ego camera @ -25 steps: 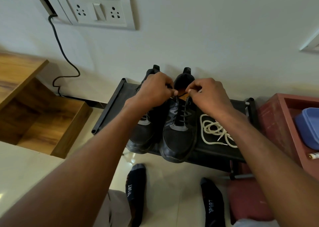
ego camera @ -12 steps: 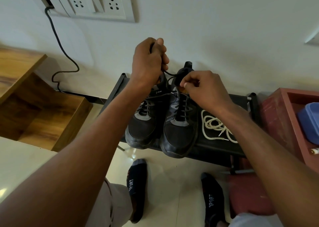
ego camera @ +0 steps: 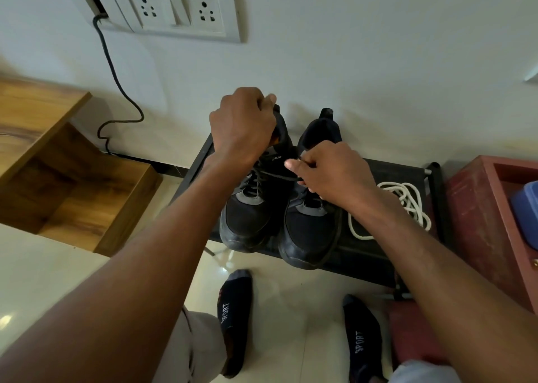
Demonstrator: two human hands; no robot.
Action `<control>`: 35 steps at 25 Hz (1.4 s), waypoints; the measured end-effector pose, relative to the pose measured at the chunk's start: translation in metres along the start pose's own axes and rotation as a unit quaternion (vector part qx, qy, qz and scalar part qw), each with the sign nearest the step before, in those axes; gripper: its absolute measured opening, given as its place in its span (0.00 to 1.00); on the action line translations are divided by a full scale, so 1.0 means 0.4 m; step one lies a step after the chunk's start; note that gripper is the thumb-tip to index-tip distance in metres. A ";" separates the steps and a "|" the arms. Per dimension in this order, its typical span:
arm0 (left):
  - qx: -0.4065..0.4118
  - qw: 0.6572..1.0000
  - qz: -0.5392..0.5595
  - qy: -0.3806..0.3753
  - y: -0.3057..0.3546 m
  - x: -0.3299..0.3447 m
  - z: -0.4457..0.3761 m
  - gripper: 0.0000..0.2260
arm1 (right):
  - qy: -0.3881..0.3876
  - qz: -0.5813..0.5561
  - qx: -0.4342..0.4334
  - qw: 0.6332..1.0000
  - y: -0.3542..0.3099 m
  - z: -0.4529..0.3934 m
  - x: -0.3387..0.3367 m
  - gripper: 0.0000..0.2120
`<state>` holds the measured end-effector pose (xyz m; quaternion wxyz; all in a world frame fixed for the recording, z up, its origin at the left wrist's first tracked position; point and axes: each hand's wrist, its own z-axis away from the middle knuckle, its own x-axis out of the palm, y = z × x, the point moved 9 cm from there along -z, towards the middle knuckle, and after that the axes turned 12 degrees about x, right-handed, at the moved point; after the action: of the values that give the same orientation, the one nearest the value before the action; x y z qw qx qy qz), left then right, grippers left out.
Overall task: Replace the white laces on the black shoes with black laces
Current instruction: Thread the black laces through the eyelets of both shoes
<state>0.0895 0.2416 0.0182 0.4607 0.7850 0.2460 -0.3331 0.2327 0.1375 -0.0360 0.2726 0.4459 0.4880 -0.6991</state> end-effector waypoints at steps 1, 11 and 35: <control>0.000 1.000 -0.013 -0.010 -0.003 -0.001 0.001 0.16 | 0.008 -0.013 0.006 1.000 0.011 0.002 -0.007 0.17; 0.072 0.955 0.047 -0.284 0.056 0.159 0.060 0.13 | 0.065 -0.144 0.105 0.982 0.080 0.002 -0.082 0.12; -0.125 0.940 0.223 -0.226 0.009 0.144 0.061 0.11 | 0.039 0.057 0.027 0.997 0.023 0.021 -0.028 0.16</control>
<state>0.1225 0.2229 -0.0316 0.6610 0.6599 -0.0066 -0.3571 0.2422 0.1258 -0.0290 0.2808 0.5069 0.4529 -0.6776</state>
